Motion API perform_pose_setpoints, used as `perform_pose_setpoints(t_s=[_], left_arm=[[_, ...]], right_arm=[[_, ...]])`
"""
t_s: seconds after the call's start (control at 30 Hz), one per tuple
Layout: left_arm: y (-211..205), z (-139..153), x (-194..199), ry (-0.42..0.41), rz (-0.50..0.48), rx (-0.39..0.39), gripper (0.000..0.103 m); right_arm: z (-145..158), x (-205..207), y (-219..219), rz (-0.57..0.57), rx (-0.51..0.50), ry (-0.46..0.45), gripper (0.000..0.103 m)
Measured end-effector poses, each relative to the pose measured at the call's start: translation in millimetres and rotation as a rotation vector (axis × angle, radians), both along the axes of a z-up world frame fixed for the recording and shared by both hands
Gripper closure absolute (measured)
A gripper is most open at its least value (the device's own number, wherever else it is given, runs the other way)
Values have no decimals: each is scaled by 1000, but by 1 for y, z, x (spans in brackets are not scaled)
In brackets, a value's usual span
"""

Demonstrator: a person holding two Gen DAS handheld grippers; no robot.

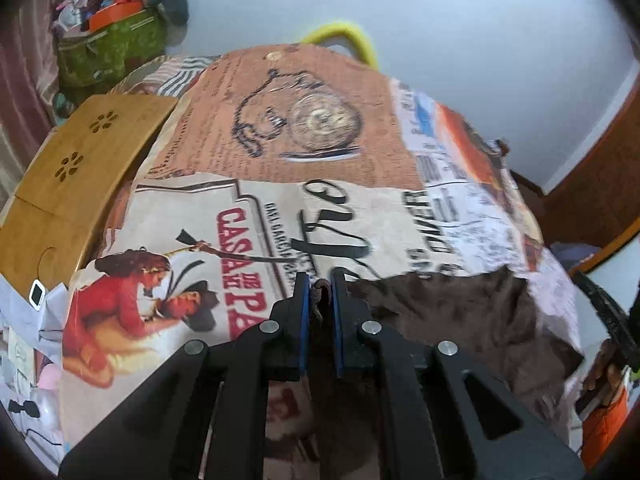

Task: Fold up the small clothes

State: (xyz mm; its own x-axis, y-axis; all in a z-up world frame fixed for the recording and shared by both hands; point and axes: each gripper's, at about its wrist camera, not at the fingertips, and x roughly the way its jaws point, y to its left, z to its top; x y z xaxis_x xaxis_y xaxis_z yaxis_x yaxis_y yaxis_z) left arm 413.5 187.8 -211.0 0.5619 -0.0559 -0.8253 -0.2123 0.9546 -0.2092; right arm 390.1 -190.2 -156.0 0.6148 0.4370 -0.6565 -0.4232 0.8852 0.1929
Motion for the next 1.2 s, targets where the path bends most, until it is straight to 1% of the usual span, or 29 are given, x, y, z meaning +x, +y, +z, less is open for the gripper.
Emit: perform_pose_setpoints(t_s=[0.1,0.17,0.2,0.23,0.3,0.33,0.37,0.4,0.43,0.47,0.5,0.57,0.6,0.63,0.7,0.83,0.93,1.0,1.1,1.13,1.17,1.2], left_arm=[[5,-25,10,69,15,39,94],[7,-39,9,99,11,47,93],[8,-45,8,112,6,49,93],[8,-48,6,118,4,55,90],[6,-48,-1,113,-6,83,83],[3,-45,-4,106,-13,102,73],[0,-41,-9,93,-22,125,62],[-6,-34,-17,66,-38,160,57],[-10,-29,-22,46,-51,187,47],[-17,-23,-31,19,-70,227,40],[-23,-17,-40,-3,-88,266,37],[-35,-12,-53,-23,-124,319,27],[-40,-11,-59,-24,-138,339,26],[-43,-11,-62,-20,-145,346,23],[-47,-14,-69,-2,-162,330,22],[-53,-25,-76,35,-164,300,22],[-58,-36,-79,67,-167,262,22],[-63,-41,-83,77,-180,246,22],[-72,-48,-86,87,-195,266,22],[-73,-50,-86,91,-196,274,22],[-75,-52,-86,95,-196,282,22],[-76,-53,-85,94,-197,282,22]], right_arm=[[-7,9,1,15,11,35,98],[-9,4,-1,43,51,58,98],[-11,1,-2,55,57,66,98],[-12,-4,-2,69,51,74,98],[-15,-16,-2,97,16,84,94],[-16,-22,-2,110,2,91,91],[-17,-27,-3,122,-7,98,85],[-18,-35,-5,134,-15,102,77],[-18,-40,-6,140,-22,102,73],[-18,-46,-8,141,-32,100,65],[-18,-51,-10,138,-43,96,57],[-18,-62,-17,120,-68,90,51],[-18,-68,-21,114,-72,92,48],[-19,-71,-23,113,-76,97,46],[-23,-82,-29,105,-104,108,43],[-33,-95,-32,116,-138,145,42],[-43,-104,-31,130,-157,170,42],[-49,-106,-33,132,-107,191,42],[-50,-101,-37,118,-11,226,43],[-50,-101,-36,111,5,231,46],[-51,-98,-35,107,17,241,54],[-52,-94,-33,106,23,256,64]])
